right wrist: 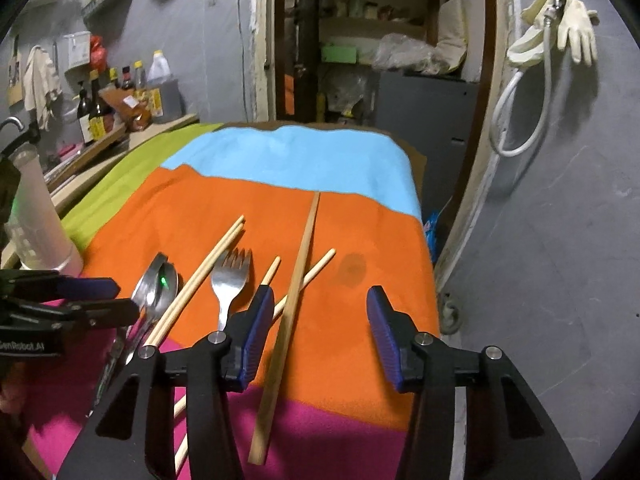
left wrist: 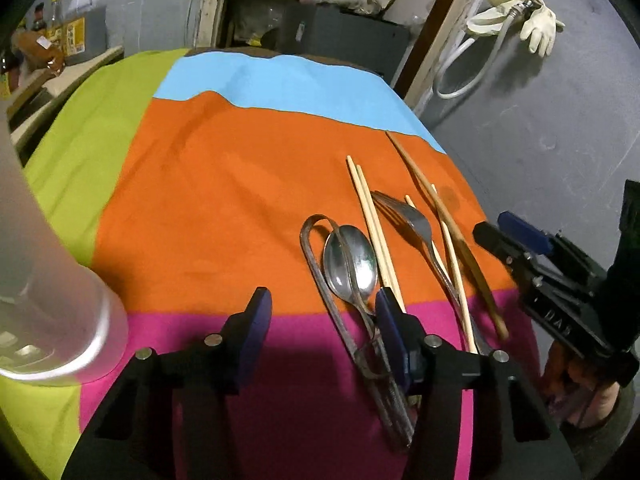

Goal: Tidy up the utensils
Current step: 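Grasp the metal tongs with the left tool while the right tool grasps a chopstick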

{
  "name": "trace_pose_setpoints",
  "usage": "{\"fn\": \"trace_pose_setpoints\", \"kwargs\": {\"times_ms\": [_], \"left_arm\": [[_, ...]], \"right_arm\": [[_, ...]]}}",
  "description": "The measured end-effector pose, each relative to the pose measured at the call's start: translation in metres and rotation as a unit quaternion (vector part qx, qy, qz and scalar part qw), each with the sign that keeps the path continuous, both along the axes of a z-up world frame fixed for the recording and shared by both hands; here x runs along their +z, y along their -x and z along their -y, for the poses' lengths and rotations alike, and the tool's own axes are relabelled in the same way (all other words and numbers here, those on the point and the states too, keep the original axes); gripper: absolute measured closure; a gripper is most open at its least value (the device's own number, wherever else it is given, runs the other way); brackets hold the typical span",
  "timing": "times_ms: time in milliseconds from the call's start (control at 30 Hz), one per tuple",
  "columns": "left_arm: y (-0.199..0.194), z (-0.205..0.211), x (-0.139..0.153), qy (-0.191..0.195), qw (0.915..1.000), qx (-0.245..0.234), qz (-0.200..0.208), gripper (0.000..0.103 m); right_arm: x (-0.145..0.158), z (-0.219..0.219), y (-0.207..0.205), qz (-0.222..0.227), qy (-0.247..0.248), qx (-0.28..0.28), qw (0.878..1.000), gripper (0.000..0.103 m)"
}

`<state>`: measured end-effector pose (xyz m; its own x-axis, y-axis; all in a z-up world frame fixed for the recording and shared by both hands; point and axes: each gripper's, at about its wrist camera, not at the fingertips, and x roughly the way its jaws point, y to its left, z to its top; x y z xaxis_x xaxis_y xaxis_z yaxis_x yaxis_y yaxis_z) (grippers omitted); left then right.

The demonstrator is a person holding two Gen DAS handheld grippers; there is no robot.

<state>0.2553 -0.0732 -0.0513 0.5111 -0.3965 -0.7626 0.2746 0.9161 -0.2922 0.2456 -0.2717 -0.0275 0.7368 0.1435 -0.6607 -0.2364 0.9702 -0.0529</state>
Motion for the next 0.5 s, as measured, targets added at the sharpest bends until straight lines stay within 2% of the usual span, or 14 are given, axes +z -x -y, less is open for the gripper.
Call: {"fn": "trace_pose_setpoints", "kwargs": {"times_ms": [333, 500], "left_arm": [[-0.006, -0.006, 0.003, 0.019, 0.9992, -0.016, -0.031, 0.065], [-0.011, -0.002, 0.003, 0.036, 0.9974, -0.028, -0.056, 0.078]], "right_arm": [[-0.009, 0.001, -0.012, -0.044, -0.009, 0.01, 0.999, 0.072], [-0.014, 0.0, -0.017, -0.069, -0.023, 0.026, 0.997, 0.085]]}}
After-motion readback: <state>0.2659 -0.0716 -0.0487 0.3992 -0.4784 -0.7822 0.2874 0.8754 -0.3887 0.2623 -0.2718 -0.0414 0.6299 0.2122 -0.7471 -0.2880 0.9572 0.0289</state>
